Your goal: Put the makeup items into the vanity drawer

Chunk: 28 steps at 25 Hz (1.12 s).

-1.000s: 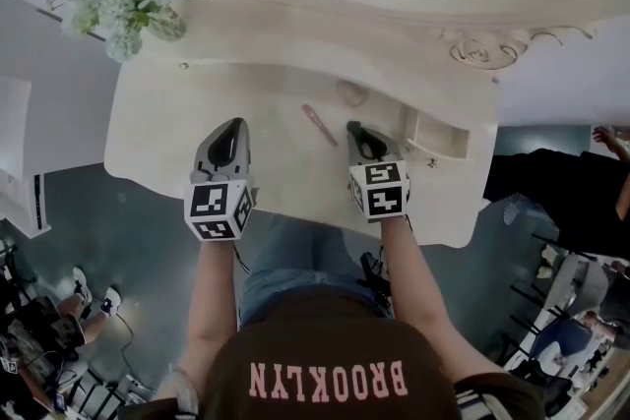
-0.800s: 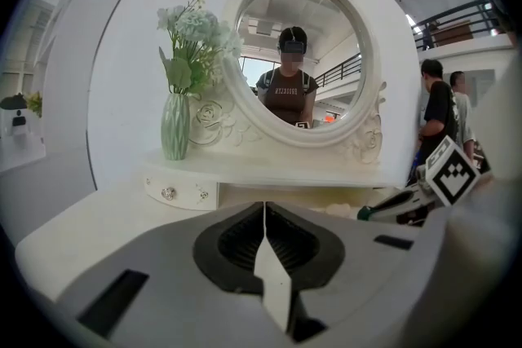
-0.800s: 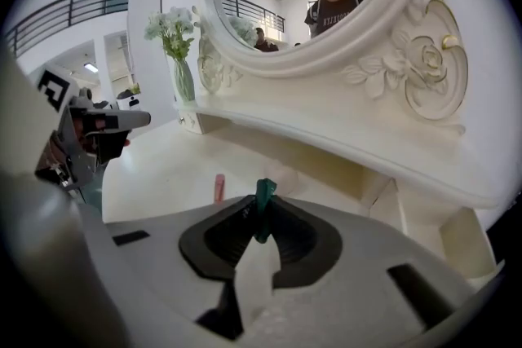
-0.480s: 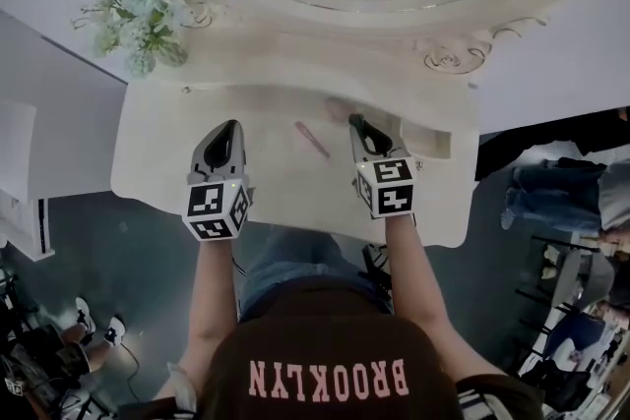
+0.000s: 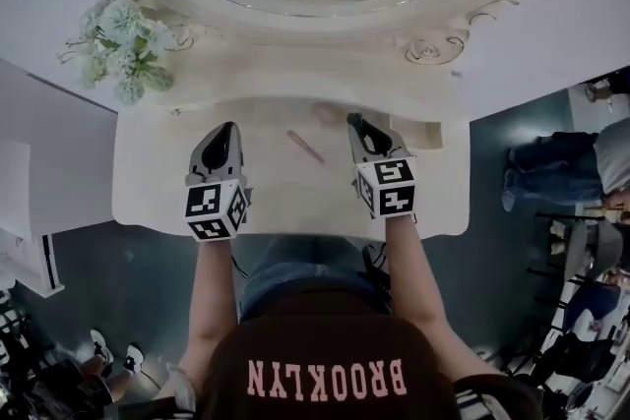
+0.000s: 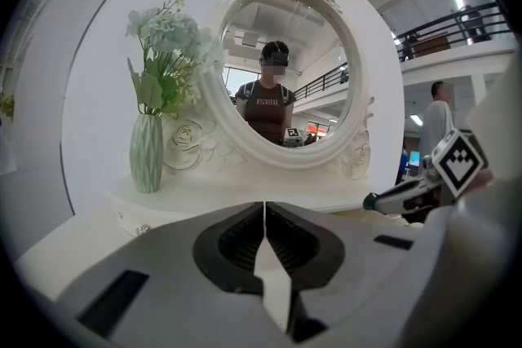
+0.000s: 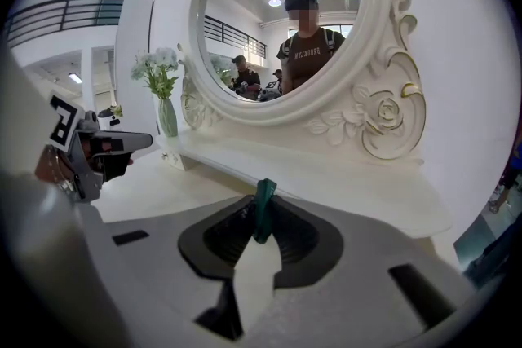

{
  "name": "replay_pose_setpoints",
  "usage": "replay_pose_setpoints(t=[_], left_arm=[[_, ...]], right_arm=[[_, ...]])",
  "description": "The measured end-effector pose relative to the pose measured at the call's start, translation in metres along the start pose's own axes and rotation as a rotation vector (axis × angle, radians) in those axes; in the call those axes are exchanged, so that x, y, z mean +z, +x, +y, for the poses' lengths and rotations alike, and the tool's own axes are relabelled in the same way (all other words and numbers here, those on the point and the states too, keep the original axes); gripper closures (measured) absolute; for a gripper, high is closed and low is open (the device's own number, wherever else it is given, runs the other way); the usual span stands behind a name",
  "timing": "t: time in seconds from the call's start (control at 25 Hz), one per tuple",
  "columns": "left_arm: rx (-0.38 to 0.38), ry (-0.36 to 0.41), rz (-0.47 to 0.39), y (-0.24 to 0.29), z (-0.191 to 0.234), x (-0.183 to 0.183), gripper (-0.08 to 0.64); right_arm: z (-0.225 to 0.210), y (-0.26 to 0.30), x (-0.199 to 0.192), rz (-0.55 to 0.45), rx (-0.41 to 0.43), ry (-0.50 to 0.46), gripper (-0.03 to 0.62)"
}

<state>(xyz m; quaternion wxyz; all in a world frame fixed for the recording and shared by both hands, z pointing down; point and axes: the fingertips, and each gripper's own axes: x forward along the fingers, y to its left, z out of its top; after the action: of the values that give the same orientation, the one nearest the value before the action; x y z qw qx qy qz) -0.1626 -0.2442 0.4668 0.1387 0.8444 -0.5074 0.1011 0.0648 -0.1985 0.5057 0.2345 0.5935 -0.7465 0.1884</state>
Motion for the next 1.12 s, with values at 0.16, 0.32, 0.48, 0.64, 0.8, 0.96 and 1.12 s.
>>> replay_pose_setpoints(t=[0.16,0.32,0.48,0.64,0.8,0.96,1.12], left_arm=[[-0.02,0.006,-0.007,0.006,-0.007,0.005,0.554],[-0.026,0.008,-0.01,0.012,-0.021,0.009,0.554],[-0.023,0.007,-0.011,0.019,-0.044,0.009,0.554],[-0.018,-0.001,-0.003,0.024,-0.071,0.004,0.554],[-0.021,-0.003,0.007,0.03,-0.099,0.0,0.554],[-0.019,0.004,0.021,0.034,-0.118,-0.006,0.554],[-0.015,0.012,0.029,0.04,-0.13,-0.008,0.554]], right_arm=[[-0.015,-0.007,-0.004,-0.007,-0.042,0.024,0.537],[-0.036,-0.018,-0.009,-0.013,-0.069,0.042,0.535],[-0.063,-0.029,-0.017,-0.007,-0.082,0.051,0.534],[-0.091,-0.042,-0.029,0.01,-0.086,0.052,0.534],[-0.122,-0.053,-0.042,0.024,-0.102,0.065,0.531],[-0.147,-0.062,-0.056,0.047,-0.128,0.075,0.523],[-0.163,-0.061,-0.07,0.08,-0.126,0.083,0.471]])
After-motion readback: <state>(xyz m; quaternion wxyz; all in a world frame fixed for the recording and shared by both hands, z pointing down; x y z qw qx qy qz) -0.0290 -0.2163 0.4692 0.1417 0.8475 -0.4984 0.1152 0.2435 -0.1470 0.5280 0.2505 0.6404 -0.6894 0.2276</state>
